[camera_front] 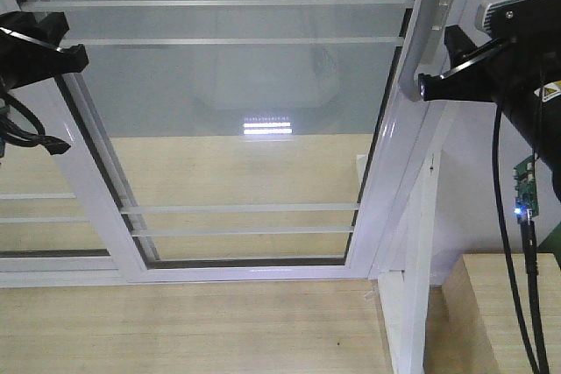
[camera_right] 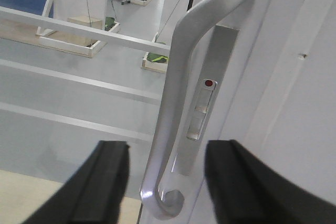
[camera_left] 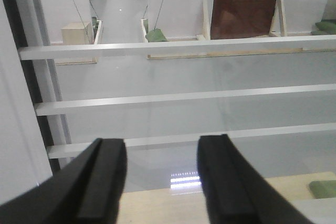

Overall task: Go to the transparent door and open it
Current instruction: 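Raise both arms, bringing the right gripper around the silver handle, then close the right gripper on the silver door handle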

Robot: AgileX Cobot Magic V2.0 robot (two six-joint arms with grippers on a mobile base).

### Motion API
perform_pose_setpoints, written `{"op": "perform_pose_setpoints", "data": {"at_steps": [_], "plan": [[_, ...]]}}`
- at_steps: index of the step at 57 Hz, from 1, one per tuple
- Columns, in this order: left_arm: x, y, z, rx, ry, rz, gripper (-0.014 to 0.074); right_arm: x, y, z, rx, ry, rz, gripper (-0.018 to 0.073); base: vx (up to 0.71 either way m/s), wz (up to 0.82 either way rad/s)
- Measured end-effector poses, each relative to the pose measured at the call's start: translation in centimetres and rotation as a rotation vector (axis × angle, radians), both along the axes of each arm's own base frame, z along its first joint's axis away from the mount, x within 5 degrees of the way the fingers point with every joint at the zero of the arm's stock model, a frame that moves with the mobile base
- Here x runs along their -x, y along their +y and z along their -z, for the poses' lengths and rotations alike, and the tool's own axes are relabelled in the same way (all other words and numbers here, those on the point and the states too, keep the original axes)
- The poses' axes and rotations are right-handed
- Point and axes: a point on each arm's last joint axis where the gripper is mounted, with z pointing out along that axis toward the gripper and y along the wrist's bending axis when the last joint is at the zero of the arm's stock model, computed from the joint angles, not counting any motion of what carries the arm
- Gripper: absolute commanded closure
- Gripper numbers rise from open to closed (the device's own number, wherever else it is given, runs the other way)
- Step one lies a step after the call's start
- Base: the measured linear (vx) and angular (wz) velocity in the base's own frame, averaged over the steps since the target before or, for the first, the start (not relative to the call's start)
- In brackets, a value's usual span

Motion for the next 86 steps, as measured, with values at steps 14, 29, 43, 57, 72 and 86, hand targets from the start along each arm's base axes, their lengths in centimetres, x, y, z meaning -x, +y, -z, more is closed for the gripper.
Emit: {"op": "perform_pose_setpoints", "data": {"at_steps": [14, 29, 43, 57, 72, 86], "plan": [[0.0, 0.0, -0.2, 0.003, -0.024, -0.002, -0.0063, -0.1, -0.2, -0.3, -0.069, -0.031, 0.026, -0.016, 0.0, 0.0], [0.0, 0.0, -0.2, 0.003, -0.024, -0.002, -0.0031, -1.4, 0.1, 0.8, -0.081, -0.018, 0.05, -0.0096, 0.0, 0.0], [0.0, 0.0, -0.2, 0.003, -0.024, -0.002, -0.001, -5.2, 1.0, 2.2, -0.083, 0.014, 0.073, -0.0043, 0.0, 0.0], [0.0, 0.0, -0.2, 0.003, -0.024, -0.002, 0.0004, -9.4, 1.3, 3.1, -0.097, 0.0, 0.116, -0.0032, 0.0, 0.0], [0.0, 0.0, -0.2, 0.003, -0.023, -0.002, 0.0004, -13.0, -0.2, 4.3, -0.143, 0.025, 0.161, -0.0032, 0.0, 0.0], [0.0, 0.0, -0.2, 0.003, -0.023, -0.002, 0.0004, -14.7, 0.7, 5.3, -0.126, 0.048, 0.089, -0.0032, 0.0, 0.0]]}}
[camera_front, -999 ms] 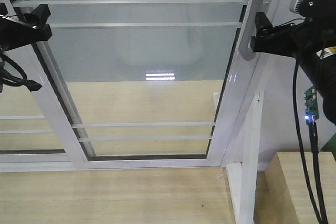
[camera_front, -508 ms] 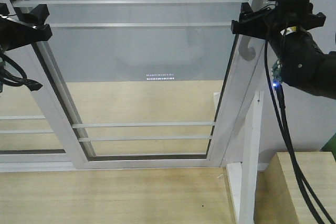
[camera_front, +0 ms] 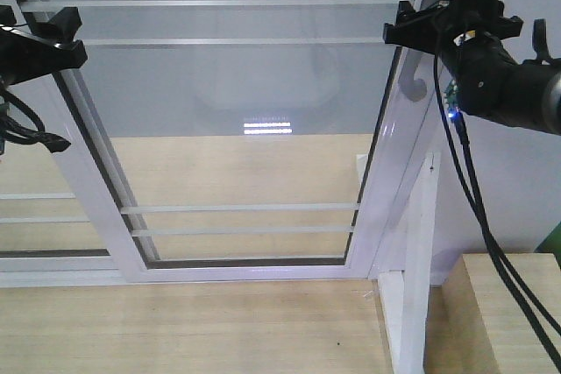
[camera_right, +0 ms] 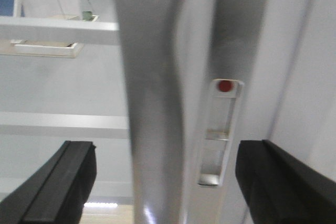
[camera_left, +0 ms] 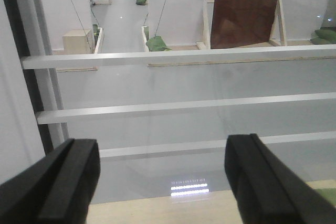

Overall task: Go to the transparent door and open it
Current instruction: 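Close the right gripper on the silver door handle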

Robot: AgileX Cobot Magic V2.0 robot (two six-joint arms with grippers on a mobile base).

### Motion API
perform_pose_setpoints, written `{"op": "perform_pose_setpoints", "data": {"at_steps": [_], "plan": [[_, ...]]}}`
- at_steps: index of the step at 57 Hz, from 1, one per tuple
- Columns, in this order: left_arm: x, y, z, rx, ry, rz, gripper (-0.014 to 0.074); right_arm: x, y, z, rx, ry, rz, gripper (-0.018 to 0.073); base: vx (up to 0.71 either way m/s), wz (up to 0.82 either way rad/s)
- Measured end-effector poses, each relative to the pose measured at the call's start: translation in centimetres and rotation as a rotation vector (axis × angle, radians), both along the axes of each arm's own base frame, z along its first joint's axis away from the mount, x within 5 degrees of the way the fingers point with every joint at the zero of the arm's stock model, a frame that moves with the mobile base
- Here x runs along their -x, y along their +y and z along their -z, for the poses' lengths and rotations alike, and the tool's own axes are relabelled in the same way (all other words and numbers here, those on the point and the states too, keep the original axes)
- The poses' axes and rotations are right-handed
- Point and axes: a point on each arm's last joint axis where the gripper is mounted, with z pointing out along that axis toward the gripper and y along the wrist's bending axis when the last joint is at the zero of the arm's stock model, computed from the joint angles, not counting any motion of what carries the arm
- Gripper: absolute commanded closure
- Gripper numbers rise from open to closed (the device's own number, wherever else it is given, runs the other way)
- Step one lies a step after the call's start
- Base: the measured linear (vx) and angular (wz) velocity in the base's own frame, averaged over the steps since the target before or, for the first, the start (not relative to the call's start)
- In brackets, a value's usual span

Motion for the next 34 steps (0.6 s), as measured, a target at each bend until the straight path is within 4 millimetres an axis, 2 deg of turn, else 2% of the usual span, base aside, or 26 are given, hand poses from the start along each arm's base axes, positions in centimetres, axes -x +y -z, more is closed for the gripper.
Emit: {"op": "perform_pose_setpoints", "data": {"at_steps": [14, 22, 27, 34], "plan": [[0.0, 0.0, 0.0, 0.0, 0.0, 0.0, 0.0004, -1.1, 0.4, 0.3, 0.01, -0.008, -0.018, -0.0031, 0.0, 0.0], [0.0, 0.0, 0.0, 0.0, 0.0, 0.0, 0.0004, -1.2, 0.4, 0.2, 0.008, -0.01, -0.018, 0.0004, 0.0, 0.0], [0.0, 0.0, 0.0, 0.0, 0.0, 0.0, 0.0004, -1.2, 0.4, 0.2, 0.008, -0.008, -0.019, 0.006, 0.0, 0.0], [0.0, 0.0, 0.0, 0.0, 0.0, 0.0, 0.0004, -1.2, 0.4, 0.3, 0.008, -0.002, -0.021, 0.0206, 0.0, 0.0]]}}
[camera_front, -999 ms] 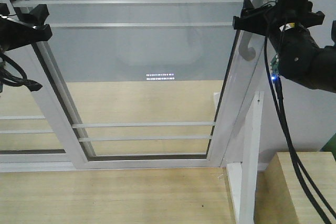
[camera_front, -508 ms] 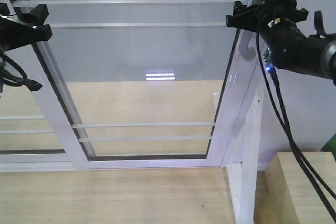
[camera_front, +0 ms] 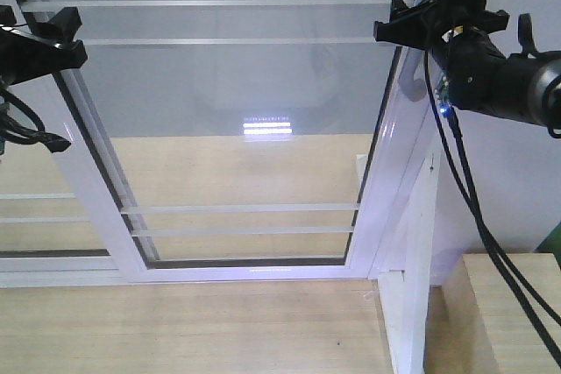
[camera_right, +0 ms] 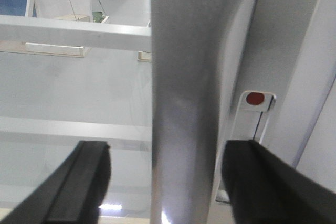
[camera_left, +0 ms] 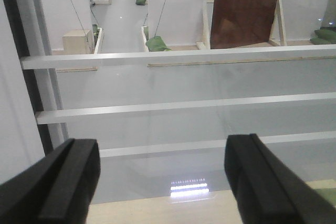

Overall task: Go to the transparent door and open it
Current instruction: 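Close the right gripper on the silver door handle, then slide the door panel with the right gripper toward the left gripper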

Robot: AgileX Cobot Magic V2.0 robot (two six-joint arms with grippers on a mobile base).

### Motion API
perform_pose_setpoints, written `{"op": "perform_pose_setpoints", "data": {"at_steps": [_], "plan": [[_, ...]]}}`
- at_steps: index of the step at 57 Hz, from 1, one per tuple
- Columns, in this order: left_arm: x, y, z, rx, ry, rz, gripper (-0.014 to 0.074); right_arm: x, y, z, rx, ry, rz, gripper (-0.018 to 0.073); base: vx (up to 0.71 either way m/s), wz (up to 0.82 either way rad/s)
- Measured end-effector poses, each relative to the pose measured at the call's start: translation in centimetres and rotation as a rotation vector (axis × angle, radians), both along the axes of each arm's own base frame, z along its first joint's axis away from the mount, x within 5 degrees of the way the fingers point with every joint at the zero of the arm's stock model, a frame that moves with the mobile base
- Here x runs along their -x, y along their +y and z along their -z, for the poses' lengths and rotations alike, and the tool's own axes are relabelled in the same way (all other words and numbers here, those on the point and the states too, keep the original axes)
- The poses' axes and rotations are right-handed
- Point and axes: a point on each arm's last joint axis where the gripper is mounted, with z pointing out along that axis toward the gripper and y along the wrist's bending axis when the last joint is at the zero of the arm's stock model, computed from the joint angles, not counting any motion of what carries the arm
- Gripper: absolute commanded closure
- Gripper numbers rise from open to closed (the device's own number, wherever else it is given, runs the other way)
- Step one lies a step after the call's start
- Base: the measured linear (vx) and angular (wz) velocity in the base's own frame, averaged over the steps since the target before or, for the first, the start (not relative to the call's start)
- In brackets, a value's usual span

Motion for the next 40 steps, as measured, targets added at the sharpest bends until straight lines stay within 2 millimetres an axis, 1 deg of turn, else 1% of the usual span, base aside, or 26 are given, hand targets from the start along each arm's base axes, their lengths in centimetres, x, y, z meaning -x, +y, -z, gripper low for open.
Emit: {"op": "perform_pose_setpoints", "data": {"at_steps": [10, 14, 27, 33, 40], "plan": [[0.0, 0.0, 0.0, 0.0, 0.0, 0.0, 0.0004, 0.1, -0.1, 0.0, -0.01, 0.016, 0.002, 0.0482, 0.0, 0.0], [0.0, 0.0, 0.0, 0.0, 0.0, 0.0, 0.0004, 0.1, -0.1, -0.1, -0.014, 0.024, 0.0, 0.0573, 0.0, 0.0], [0.0, 0.0, 0.0, 0.0, 0.0, 0.0, 0.0004, 0.2, 0.0, -0.4, -0.01, 0.037, -0.011, 0.057, 0.0, 0.0], [0.0, 0.0, 0.0, 0.0, 0.0, 0.0, 0.0004, 0.3, 0.6, -0.4, -0.009, 0.034, -0.024, 0.0568, 0.0, 0.0], [0.0, 0.0, 0.0, 0.0, 0.0, 0.0, 0.0004, 0.5, 1.6, -0.5, -0.009, 0.025, -0.047, 0.0568, 0.0, 0.0]]}}
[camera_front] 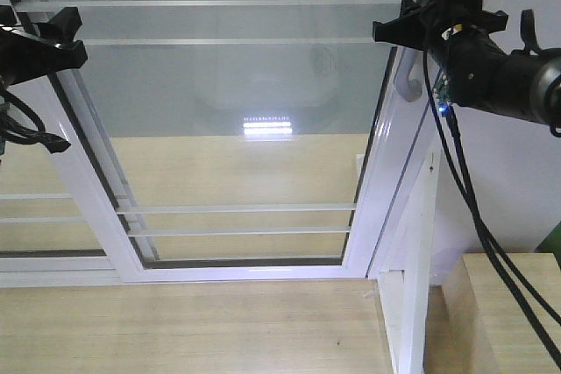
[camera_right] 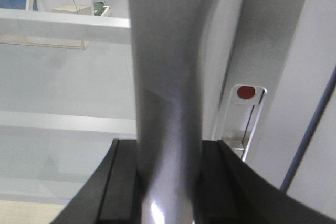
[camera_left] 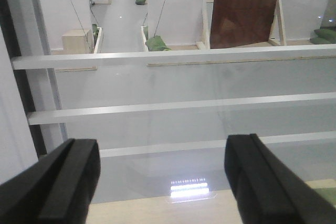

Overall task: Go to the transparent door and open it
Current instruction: 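Slide the door panel with the right gripper toward the left gripper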

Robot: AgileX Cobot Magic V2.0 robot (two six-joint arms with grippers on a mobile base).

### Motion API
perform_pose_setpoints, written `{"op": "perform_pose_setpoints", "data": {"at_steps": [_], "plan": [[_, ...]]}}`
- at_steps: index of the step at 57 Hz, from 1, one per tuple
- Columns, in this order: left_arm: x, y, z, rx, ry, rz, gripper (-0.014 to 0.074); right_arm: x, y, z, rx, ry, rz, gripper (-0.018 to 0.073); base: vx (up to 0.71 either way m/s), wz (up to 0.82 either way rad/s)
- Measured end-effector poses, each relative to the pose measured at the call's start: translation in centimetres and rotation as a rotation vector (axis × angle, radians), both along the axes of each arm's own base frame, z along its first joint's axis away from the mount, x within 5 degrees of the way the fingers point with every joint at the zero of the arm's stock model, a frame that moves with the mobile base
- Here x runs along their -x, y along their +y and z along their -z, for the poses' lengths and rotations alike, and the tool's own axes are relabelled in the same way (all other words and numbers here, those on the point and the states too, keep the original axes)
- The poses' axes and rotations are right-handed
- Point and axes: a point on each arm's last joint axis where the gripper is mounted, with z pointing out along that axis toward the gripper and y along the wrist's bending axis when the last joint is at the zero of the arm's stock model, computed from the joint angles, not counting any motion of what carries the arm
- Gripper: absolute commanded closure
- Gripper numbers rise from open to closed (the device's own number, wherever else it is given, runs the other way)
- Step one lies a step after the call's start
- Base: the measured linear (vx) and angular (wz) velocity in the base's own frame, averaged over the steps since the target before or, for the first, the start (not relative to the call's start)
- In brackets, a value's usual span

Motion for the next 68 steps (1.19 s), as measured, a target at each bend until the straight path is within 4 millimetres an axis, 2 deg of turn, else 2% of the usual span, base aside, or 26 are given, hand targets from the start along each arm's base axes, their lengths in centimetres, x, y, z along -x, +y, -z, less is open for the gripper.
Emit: {"op": "perform_pose_setpoints", "data": {"at_steps": [10, 25, 42, 47, 53, 62, 68], "plan": [[0.0, 0.0, 0.0, 0.0, 0.0, 0.0, 0.0004, 0.4, 1.9, 0.1, -0.002, -0.017, -0.038, 0.0566, 0.0, 0.0], [0.0, 0.0, 0.0, 0.0, 0.0, 0.0, 0.0004, 1.2, 6.5, 0.2, 0.001, -0.04, -0.143, 0.0566, 0.0, 0.0], [0.0, 0.0, 0.0, 0.0, 0.0, 0.0, 0.0004, 3.1, 11.7, 0.3, 0.018, -0.073, -0.281, 0.0566, 0.0, 0.01], [0.0, 0.0, 0.0, 0.003, 0.0, -0.003, 0.0004, 6.2, 14.9, -0.5, 0.094, -0.059, -0.444, 0.0566, 0.0, -0.01], [0.0, 0.0, 0.1, 0.001, 0.002, 0.0, 0.0004, 8.8, 18.0, -1.1, 0.156, -0.091, -0.58, 0.0566, -0.02, -0.02], [-0.2, 0.0, 0.3, 0.001, 0.014, -0.002, 0.0004, 9.2, 18.4, -0.9, 0.169, -0.081, -0.598, 0.0566, 0.0, 0.01], [-0.2, 0.0, 0.3, 0.001, 0.012, -0.002, 0.0004, 9.2, 18.0, -1.7, 0.164, -0.087, -0.589, 0.0566, 0.0, 0.0]]}}
